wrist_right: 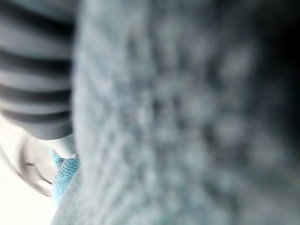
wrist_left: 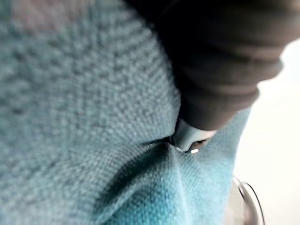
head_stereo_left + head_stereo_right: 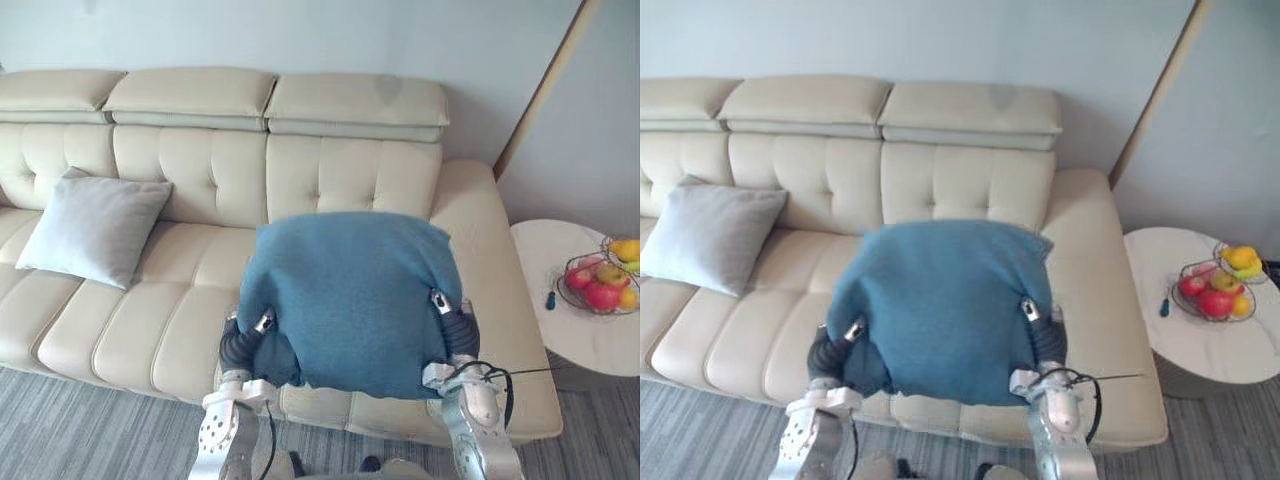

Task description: Pick up cushions and gather them together orderly.

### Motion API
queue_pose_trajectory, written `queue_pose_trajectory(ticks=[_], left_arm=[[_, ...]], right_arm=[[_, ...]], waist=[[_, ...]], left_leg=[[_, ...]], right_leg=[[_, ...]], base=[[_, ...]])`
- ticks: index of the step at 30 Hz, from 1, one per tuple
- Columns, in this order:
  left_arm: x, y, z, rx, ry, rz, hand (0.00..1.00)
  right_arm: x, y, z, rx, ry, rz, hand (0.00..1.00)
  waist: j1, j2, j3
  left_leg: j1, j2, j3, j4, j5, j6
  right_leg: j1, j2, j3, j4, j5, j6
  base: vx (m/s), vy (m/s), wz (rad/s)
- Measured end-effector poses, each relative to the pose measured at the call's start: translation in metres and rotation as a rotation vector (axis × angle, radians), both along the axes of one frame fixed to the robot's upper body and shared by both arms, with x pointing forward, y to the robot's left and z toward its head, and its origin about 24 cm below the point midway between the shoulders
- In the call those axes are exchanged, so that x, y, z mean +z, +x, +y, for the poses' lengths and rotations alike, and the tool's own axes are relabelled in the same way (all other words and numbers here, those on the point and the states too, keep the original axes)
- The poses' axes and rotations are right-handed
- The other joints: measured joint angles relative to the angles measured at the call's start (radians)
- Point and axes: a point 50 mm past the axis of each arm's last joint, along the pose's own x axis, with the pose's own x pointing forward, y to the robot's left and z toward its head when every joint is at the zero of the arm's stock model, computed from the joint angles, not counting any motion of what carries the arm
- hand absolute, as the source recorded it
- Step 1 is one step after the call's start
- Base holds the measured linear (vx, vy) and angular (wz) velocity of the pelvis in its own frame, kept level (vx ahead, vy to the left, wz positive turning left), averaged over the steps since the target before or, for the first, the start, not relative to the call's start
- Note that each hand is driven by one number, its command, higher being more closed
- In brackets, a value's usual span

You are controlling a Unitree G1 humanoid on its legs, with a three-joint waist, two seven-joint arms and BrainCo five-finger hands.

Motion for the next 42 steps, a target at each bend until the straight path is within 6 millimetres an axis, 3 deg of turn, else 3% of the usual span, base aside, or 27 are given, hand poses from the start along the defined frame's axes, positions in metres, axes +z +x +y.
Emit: queue_pose_trajectory(ticks=[1,2,4,7,13,17,20,23,27,30,34,35,37,38,40,42], left_arm=[[0.0,0.0,-0.001,0.002,-0.004,-0.001,1.0],[0.0,0.0,-0.001,0.004,-0.007,0.002,1.0],[0.0,0.0,-0.001,0.002,-0.006,0.002,1.0],[-0.006,-0.007,0.0,0.009,-0.005,0.037,1.0],[-0.011,-0.012,0.002,0.006,0.026,0.063,1.0],[-0.016,-0.013,0.004,0.01,0.068,0.092,1.0],[-0.019,0.003,0.003,0.022,0.121,0.098,1.0],[-0.011,0.023,0.005,0.058,0.157,0.062,1.0],[0.023,0.062,0.006,0.128,0.177,-0.07,1.0],[0.062,0.097,0.006,0.2,0.177,-0.193,1.0],[0.132,0.14,0.002,0.261,0.252,-0.399,1.0],[0.158,0.151,-0.001,0.281,0.269,-0.468,1.0],[0.192,0.165,-0.004,0.315,0.312,-0.552,1.0],[0.203,0.169,-0.006,0.32,0.316,-0.575,0.0],[0.244,0.181,-0.009,0.356,0.334,-0.643,0.0],[0.263,0.186,-0.008,0.389,0.341,-0.665,0.0]], right_arm=[[0.0,0.0,0.0,0.0,0.0,0.0,1.0],[-0.002,-0.001,0.0,-0.002,0.002,0.009,1.0],[-0.004,-0.003,0.0,-0.011,0.002,0.023,1.0],[-0.012,-0.009,0.002,-0.021,0.024,0.063,1.0],[-0.03,-0.012,0.004,-0.018,-0.023,0.144,1.0],[-0.033,-0.008,0.005,-0.017,-0.086,0.157,1.0],[-0.043,0.009,0.009,-0.02,-0.13,0.191,1.0],[-0.038,0.035,0.015,-0.023,-0.162,0.175,1.0],[0.002,0.076,0.022,-0.047,-0.202,0.031,1.0],[0.045,0.107,0.032,-0.086,-0.205,-0.106,1.0],[0.119,0.134,0.033,-0.189,-0.224,-0.336,1.0],[0.145,0.141,0.032,-0.239,-0.225,-0.408,1.0],[0.174,0.151,0.031,-0.3,-0.215,-0.467,1.0],[0.183,0.155,0.031,-0.314,-0.214,-0.481,0.0],[0.214,0.164,0.025,-0.386,-0.191,-0.52,0.0],[0.228,0.17,0.023,-0.422,-0.163,-0.522,0.0]], waist=[[0.001,0.004,-0.003],[0.004,0.004,-0.016],[-0.003,-0.016,-0.02],[0.004,-0.039,-0.02],[0.007,-0.061,-0.042],[0.008,-0.062,-0.045],[0.007,-0.065,-0.046],[0.009,-0.06,-0.029],[0.041,-0.046,0.042],[0.052,-0.043,0.067],[0.051,-0.041,0.121],[0.051,-0.04,0.125],[0.05,-0.035,0.15],[0.05,-0.033,0.166],[0.047,-0.016,0.216],[0.046,-0.013,0.223]], left_leg=[[0.015,-0.004,-0.021,-0.055,0.016,-0.026],[0.05,-0.041,-0.04,-0.12,0.025,-0.068],[0.056,-0.068,-0.04,-0.17,0.033,-0.08],[0.111,-0.093,-0.012,-0.204,0.033,-0.08],[0.179,-0.124,-0.009,-0.298,0.036,-0.084],[0.176,-0.133,-0.013,-0.312,0.039,-0.084],[0.14,-0.15,-0.025,-0.348,0.071,-0.076],[0.078,-0.156,-0.041,-0.376,0.109,-0.07],[-0.031,-0.154,-0.044,-0.374,0.148,-0.063],[-0.13,-0.156,-0.055,-0.372,0.181,-0.062],[-0.234,-0.161,-0.084,-0.377,0.225,-0.064],[-0.281,-0.167,-0.093,-0.394,0.251,-0.065],[-0.306,-0.178,-0.101,-0.459,0.305,-0.065],[-0.307,-0.179,-0.104,-0.476,0.319,-0.067],[-0.346,-0.183,-0.128,-0.515,0.361,-0.069],[-0.392,-0.183,-0.139,-0.547,0.39,-0.075]], right_leg=[[-0.006,-0.001,0.012,0.006,-0.001,0.01],[-0.021,-0.014,0.046,0.004,0.006,0.033],[-0.021,-0.025,0.062,-0.05,0.037,0.062],[0.022,-0.033,0.1,-0.121,0.079,0.083],[0.049,-0.036,0.148,-0.184,0.106,0.091],[0.051,-0.031,0.168,-0.228,0.138,0.092],[0.024,-0.034,0.167,-0.259,0.166,0.09],[-0.045,-0.036,0.163,-0.26,0.193,0.083],[-0.185,-0.037,0.163,-0.192,0.199,0.078],[-0.31,-0.045,0.159,-0.123,0.196,0.074],[-0.434,-0.063,0.14,-0.054,0.195,0.071],[-0.492,-0.067,0.136,-0.042,0.198,0.068],[-0.54,-0.074,0.127,-0.04,0.211,0.063],[-0.547,-0.075,0.123,-0.041,0.215,0.062],[-0.594,-0.075,0.109,-0.042,0.227,0.057],[-0.647,-0.07,0.106,-0.058,0.247,0.051]], base=[[0.13,0.23,-0.54],[0.11,0.192,-0.34],[0.07,0.179,-0.21],[0.04,0.115,-0.33],[0.02,0.046,-0.24],[0.01,0.001,-0.18],[-0.01,-0.005,0.0],[-0.08,-0.028,0.06],[-0.16,-0.022,0.03],[-0.18,-0.03,0.11],[-0.14,-0.013,0.23],[-0.1,0.006,0.22],[-0.07,0.013,0.19],[-0.06,0.008,0.19],[-0.05,0.0,0.18],[-0.02,-0.008,0.01]])
